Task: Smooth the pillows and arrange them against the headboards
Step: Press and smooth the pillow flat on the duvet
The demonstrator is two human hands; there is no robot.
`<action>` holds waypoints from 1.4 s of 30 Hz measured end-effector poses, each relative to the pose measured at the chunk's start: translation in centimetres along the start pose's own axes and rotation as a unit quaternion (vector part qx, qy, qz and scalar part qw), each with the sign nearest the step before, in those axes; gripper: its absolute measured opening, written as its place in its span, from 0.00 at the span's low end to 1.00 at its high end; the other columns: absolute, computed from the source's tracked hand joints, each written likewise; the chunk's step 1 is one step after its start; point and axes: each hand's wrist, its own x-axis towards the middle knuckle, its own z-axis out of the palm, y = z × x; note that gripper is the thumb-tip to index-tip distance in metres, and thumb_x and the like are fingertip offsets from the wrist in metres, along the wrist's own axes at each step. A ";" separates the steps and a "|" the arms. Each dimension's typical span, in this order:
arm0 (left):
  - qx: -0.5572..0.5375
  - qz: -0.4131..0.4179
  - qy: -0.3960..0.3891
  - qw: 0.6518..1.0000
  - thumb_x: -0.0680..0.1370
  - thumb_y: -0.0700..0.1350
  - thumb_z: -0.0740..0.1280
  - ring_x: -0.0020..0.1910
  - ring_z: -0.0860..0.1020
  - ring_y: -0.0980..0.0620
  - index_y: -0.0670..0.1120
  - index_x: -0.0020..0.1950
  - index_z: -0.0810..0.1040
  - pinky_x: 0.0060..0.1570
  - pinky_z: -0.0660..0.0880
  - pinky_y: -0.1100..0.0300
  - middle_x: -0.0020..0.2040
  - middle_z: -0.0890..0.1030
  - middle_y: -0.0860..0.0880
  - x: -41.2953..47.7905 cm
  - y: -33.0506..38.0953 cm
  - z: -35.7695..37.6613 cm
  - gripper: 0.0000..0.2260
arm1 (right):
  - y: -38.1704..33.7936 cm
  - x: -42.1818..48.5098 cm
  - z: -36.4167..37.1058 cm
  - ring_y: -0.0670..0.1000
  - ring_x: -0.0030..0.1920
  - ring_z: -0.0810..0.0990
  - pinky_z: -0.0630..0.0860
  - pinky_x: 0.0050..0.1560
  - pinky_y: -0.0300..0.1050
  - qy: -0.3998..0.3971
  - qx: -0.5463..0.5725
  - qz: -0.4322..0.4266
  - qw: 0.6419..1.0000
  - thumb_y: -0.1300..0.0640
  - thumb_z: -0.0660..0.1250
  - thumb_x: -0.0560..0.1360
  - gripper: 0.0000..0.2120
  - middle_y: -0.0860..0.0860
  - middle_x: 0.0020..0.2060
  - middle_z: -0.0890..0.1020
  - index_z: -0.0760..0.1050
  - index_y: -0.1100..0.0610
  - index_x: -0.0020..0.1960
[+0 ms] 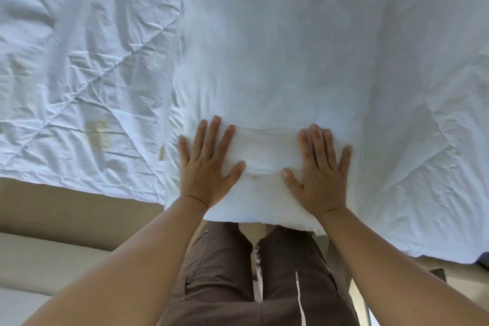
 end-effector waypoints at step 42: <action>0.012 0.042 0.117 0.992 0.84 0.57 0.49 0.81 0.44 0.46 0.56 0.82 0.48 0.72 0.45 0.28 0.83 0.47 0.51 11.6 4.5 -4.9 0.27 | -4.8 14.3 -4.6 0.58 0.82 0.49 0.48 0.75 0.73 0.163 -0.017 -0.058 0.985 0.39 0.56 0.80 0.34 0.53 0.82 0.53 0.53 0.51 0.82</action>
